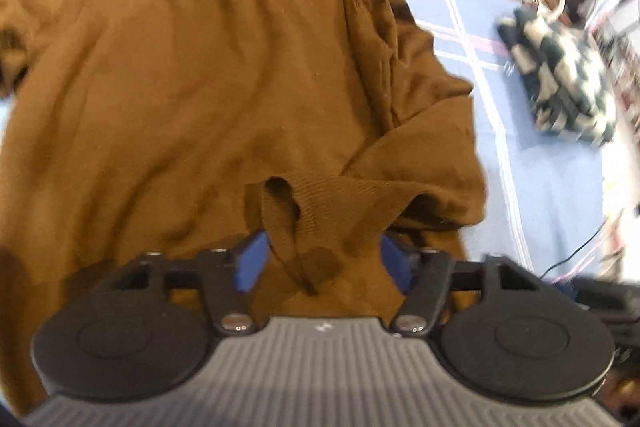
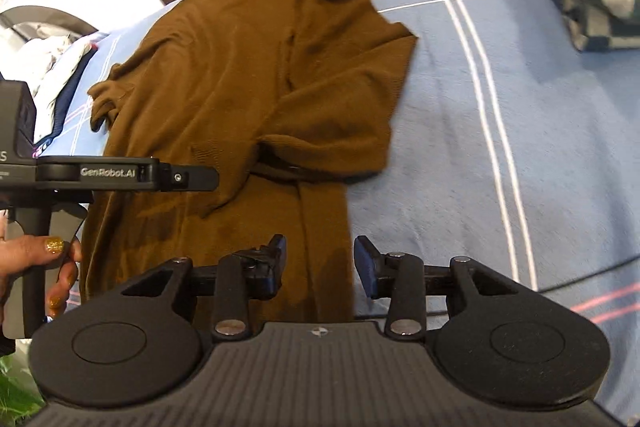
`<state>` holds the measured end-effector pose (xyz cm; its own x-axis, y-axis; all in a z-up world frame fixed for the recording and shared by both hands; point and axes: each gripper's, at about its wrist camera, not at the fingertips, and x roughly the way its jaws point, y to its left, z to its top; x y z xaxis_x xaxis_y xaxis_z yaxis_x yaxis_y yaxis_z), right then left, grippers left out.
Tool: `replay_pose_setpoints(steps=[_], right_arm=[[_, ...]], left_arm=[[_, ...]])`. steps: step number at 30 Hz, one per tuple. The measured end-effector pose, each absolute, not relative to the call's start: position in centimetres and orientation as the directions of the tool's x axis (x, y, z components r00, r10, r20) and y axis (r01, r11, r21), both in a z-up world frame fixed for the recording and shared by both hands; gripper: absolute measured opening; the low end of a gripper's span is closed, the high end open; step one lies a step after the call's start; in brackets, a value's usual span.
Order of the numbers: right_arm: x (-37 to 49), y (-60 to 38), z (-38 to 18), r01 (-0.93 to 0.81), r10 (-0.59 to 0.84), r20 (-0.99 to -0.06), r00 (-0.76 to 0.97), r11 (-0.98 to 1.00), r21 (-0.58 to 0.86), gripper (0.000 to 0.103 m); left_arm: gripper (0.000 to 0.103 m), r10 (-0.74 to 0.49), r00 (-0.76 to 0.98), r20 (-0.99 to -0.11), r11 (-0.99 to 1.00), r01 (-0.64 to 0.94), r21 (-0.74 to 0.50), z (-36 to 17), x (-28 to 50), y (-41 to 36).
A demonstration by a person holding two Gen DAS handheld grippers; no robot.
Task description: Fold small clothes
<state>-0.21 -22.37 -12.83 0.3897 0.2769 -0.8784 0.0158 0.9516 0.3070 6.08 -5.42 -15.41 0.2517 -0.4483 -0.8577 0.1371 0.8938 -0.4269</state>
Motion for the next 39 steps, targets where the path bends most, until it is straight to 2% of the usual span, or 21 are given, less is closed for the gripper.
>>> replay_pose_setpoints(steps=[3,11,12,13,15,25,28,30,35,37,39], right_arm=[[-0.4,-22.2,-13.2,0.026,0.279,-0.882,0.381,0.95,0.311,0.067],[-0.4,-21.3,-12.9,0.008,0.304,-0.869,0.39,0.943,0.334,0.066],[-0.4,-21.4,-13.0,0.009,0.303,-0.87,0.388,0.943,0.332,0.066],[-0.4,-21.5,-13.2,0.013,0.297,-0.873,0.388,0.945,0.328,0.066],[-0.4,-21.8,-13.4,0.027,0.282,-0.878,0.386,0.948,0.317,0.066],[-0.4,-23.0,-13.5,0.044,0.255,-0.884,0.392,0.954,0.295,0.066],[0.1,-23.0,-13.4,0.029,0.272,-0.866,0.42,0.95,0.312,0.066],[0.6,-22.5,-13.4,-0.017,0.344,-0.825,0.448,0.926,0.377,0.066],[3.3,-17.9,-14.4,-0.147,0.444,-0.768,0.461,0.892,0.428,0.066],[4.7,-15.5,-14.8,-0.176,0.464,-0.74,0.486,0.882,0.438,0.054],[6.7,-12.9,-15.2,-0.187,0.427,-0.743,0.515,0.902,0.389,0.049]], left_arm=[[0.053,-0.408,0.266,-0.874,0.913,0.109,-0.393,-16.1,6.5,-5.6],[0.05,-0.411,0.287,-0.865,0.904,0.009,-0.427,-16.6,7.3,-4.6],[0.042,-0.416,0.289,-0.862,0.903,0.016,-0.43,-16.6,7.6,-4.9],[0.027,-0.417,0.286,-0.862,0.904,0.033,-0.426,-16.6,7.9,-5.3],[0.007,-0.415,0.269,-0.869,0.908,0.066,-0.414,-16.8,8.4,-6.5],[0.004,-0.397,0.35,-0.848,0.912,0.044,-0.408,-13.2,8.4,-3.7],[0.004,-0.411,0.422,-0.808,0.898,0.038,-0.438,-9.5,9.3,-1.9],[0.004,-0.412,0.485,-0.771,0.898,0.074,-0.434,-6.0,10.2,-1.1],[0.004,-0.355,0.607,-0.711,0.931,0.162,-0.327,1.3,12.4,0.7],[0.004,-0.334,0.629,-0.702,0.939,0.154,-0.308,2.8,13.0,2.1],[0.004,-0.295,0.651,-0.699,0.953,0.143,-0.269,3.8,13.6,3.3]])
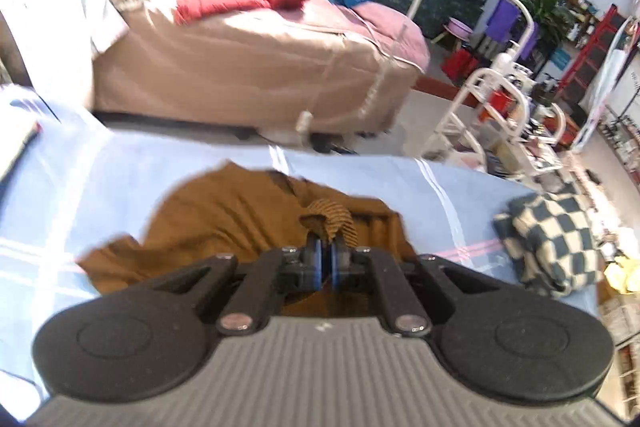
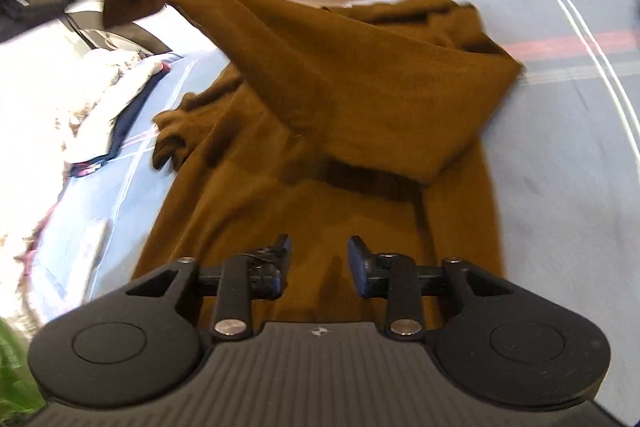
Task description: Fold small clothes
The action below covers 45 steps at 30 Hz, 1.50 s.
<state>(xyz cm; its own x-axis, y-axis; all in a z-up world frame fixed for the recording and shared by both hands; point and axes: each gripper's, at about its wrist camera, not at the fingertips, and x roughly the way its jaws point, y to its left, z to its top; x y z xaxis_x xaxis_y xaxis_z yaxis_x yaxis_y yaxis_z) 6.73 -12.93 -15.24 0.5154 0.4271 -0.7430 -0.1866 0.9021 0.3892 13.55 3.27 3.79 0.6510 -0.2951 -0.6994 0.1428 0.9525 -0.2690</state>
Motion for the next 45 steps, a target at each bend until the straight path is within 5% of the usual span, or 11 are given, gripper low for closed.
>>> replay_pose_setpoints(steps=[6,10,14,16,18,22,24,29,33,36,45], right_arm=[[13.5,-7.8,-17.2,-0.172,0.301,-0.763,0.572,0.954,0.247,0.034],[15.2,-8.2,-16.7,-0.087,0.14,-0.77,0.623,0.99,0.11,0.033],[16.4,-10.3,-16.1,-0.038,0.053,-0.768,0.639,0.999,0.037,0.032],[17.1,-11.5,-16.2,-0.007,0.005,-0.78,0.626,1.0,0.001,0.015],[17.2,-12.8,-15.8,0.054,-0.074,-0.766,0.638,0.997,-0.052,0.015],[15.9,-17.0,-14.4,0.146,-0.207,-0.726,0.656,0.978,-0.147,0.017],[15.6,-19.6,-14.4,0.181,-0.207,-0.742,0.638,0.976,-0.117,0.034],[16.9,-22.9,-14.0,0.028,0.157,-0.756,0.636,0.974,0.226,0.048],[20.7,-23.4,-13.2,0.068,0.168,-0.756,0.632,0.96,0.271,0.072],[22.8,-23.0,-14.3,0.052,0.257,-0.778,0.573,0.936,0.348,0.069],[26.1,-22.1,-15.7,0.163,0.195,-0.835,0.514,0.934,0.318,0.068]], left_arm=[[0.004,-0.237,0.694,-0.68,0.967,0.098,-0.236,5.8,14.4,5.9],[0.004,-0.19,0.706,-0.683,0.978,0.072,-0.198,6.5,14.5,8.2],[0.004,-0.161,0.655,-0.738,0.98,0.018,-0.198,3.4,14.3,10.1],[0.004,-0.128,0.629,-0.767,0.985,-0.008,-0.171,1.3,13.9,10.6],[0.004,-0.117,0.597,-0.794,0.984,-0.04,-0.175,-0.6,13.5,11.3],[0.004,-0.114,0.534,-0.838,0.98,-0.08,-0.184,-4.6,12.8,12.4],[0.004,-0.116,0.491,-0.863,0.982,-0.075,-0.174,-6.8,12.5,11.9],[0.004,-0.092,0.455,-0.886,0.986,-0.083,-0.145,-9.6,11.3,10.8],[0.004,-0.04,0.464,-0.885,0.989,-0.106,-0.1,-8.8,10.9,11.9],[0.005,-0.012,0.467,-0.884,0.977,-0.182,-0.109,-8.3,11.0,14.5],[0.005,0.027,0.466,-0.884,0.974,-0.21,-0.081,-8.1,11.8,16.2]])
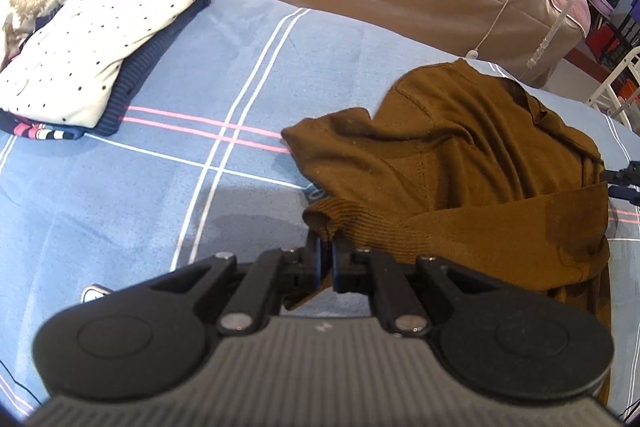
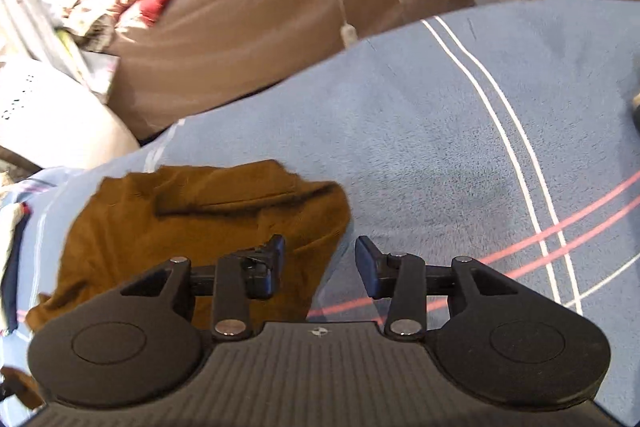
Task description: Fold small clothes
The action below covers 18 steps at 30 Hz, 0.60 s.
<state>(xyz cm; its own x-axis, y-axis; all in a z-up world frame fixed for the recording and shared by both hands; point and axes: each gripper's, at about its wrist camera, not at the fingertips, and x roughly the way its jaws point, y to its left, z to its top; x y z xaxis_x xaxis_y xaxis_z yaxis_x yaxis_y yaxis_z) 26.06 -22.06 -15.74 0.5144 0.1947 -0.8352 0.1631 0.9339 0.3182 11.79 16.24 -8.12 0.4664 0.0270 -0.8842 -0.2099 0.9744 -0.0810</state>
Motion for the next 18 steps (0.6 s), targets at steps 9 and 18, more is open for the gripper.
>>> replay_pose_setpoints(steps=[9,18], right_arm=[[25.6,-22.7,-15.0,0.38,0.104,-0.891,0.442,0.878,0.291,0.044],[26.4,-23.4,-15.9,0.426,0.207,-0.868,0.45,0.805,0.413,0.046]], left_arm=[[0.005,0.003,0.477,-0.879,0.982,-0.166,-0.086,-7.8,12.6,14.6],[0.005,-0.013,0.475,-0.88,0.989,-0.125,-0.083,-7.8,12.7,13.4]])
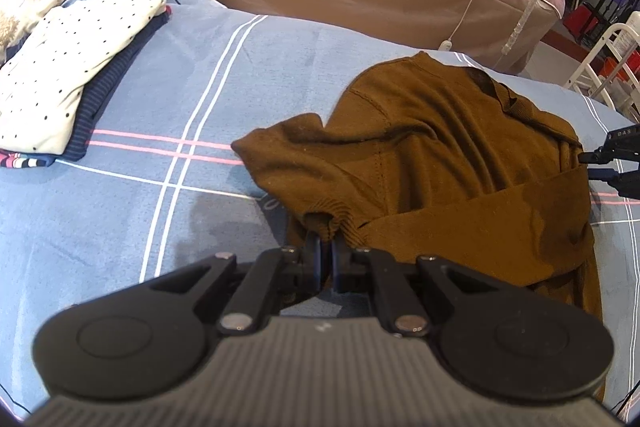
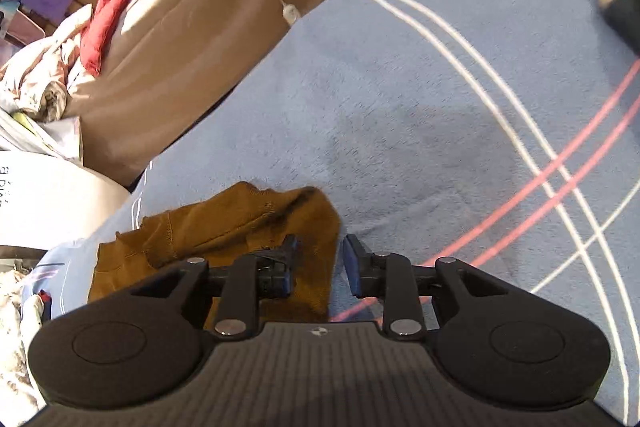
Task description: Fold small clothes
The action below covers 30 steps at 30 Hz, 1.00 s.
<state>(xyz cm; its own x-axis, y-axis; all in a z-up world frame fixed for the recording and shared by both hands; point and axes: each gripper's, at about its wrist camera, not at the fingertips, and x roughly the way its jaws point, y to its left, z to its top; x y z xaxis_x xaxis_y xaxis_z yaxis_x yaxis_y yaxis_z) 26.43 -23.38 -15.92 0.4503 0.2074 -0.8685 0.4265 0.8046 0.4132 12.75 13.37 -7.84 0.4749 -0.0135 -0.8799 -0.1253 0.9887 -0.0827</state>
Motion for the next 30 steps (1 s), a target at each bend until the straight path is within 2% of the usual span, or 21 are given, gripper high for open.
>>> replay_pose_setpoints(steps=[2,3,4,5,6,15,18,25,30], right_arm=[[26.6,-22.8,-15.9,0.411,0.202,-0.872,0.446,0.819,0.4,0.046],[26.8,-22.6,-15.9,0.402,0.202,-0.873,0.444,0.826,0.396,0.036],[26.8,-22.5,-15.8,0.405,0.199,-0.874,0.444,0.825,0.393,0.017],[26.6,-22.5,-15.7,0.411,0.203,-0.873,0.444,0.819,0.4,0.007],[26.8,-22.6,-15.5,0.411,0.206,-0.872,0.443,0.818,0.402,0.005],[28.2,-26.2,-10.6,0.229,-0.058,-0.884,0.465,0.972,0.057,0.003],[29.6,-27.4,-10.3,0.189,-0.093,-0.89,0.447,0.982,-0.007,0.002],[31.2,-26.1,-12.8,0.066,-0.167,-0.897,0.409,0.986,-0.154,0.0],[30.7,-27.4,-12.9,0.074,-0.233,-0.882,0.41,0.972,-0.222,0.0]], left_arm=[[0.005,-0.014,0.474,-0.88,0.988,-0.126,-0.084,-7.8,12.8,13.4],[0.005,-0.014,0.474,-0.881,0.988,-0.127,-0.085,-7.8,12.8,13.5],[0.005,-0.015,0.474,-0.88,0.988,-0.129,-0.086,-7.8,12.8,13.5],[0.005,-0.016,0.474,-0.881,0.988,-0.129,-0.088,-7.8,12.8,13.5],[0.005,-0.018,0.475,-0.88,0.988,-0.127,-0.089,-7.7,12.8,13.5],[0.005,-0.109,0.498,-0.86,0.99,-0.022,-0.138,-6.6,14.9,9.9],[0.005,-0.131,0.495,-0.859,0.99,0.017,-0.142,-7.2,16.4,8.3],[0.005,-0.064,0.515,-0.855,0.998,0.01,-0.069,-8.6,19.5,8.2],[0.005,-0.046,0.534,-0.844,0.999,0.012,-0.047,-7.4,18.0,9.2]])
